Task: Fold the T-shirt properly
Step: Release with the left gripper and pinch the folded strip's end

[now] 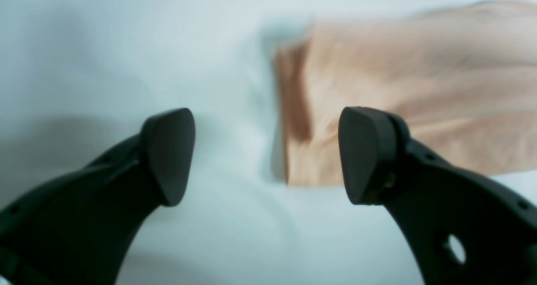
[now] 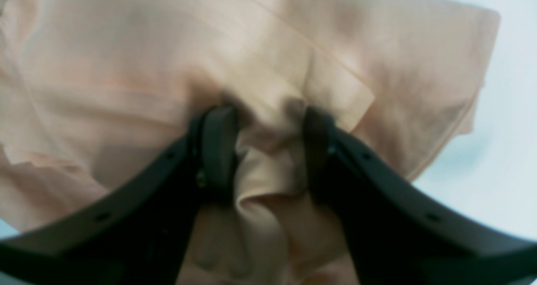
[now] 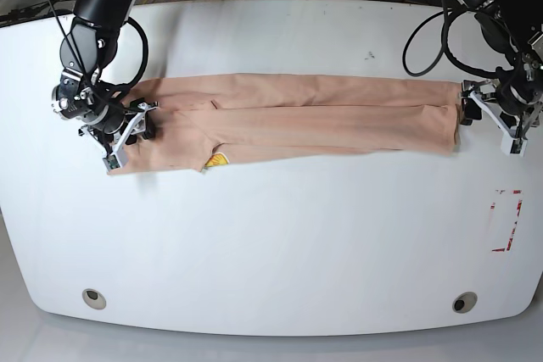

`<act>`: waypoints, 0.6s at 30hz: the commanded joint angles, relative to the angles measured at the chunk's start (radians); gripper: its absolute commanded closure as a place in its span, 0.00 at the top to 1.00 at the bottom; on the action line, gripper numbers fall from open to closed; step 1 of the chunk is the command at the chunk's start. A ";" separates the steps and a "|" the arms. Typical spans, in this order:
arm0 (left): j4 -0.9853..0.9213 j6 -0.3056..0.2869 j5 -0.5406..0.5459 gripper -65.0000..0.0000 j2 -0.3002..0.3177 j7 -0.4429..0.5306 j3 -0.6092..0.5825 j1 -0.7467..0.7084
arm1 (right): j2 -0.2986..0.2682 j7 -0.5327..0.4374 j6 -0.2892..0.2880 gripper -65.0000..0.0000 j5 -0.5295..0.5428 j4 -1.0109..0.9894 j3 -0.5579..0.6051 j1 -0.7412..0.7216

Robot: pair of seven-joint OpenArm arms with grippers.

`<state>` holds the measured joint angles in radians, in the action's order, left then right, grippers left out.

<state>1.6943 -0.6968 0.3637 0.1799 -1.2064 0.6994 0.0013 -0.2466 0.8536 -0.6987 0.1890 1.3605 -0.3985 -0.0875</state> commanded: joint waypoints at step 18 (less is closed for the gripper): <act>-0.345 -0.001 0.093 0.78 -0.023 0.090 0.035 0.056 | -0.012 0.010 0.001 0.38 -0.003 0.015 -0.004 -0.011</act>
<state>1.3464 -0.7025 0.4774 0.1535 -1.0927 0.7322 0.0532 -0.2462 0.8524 -0.6979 0.1894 1.3613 -0.4007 -0.0868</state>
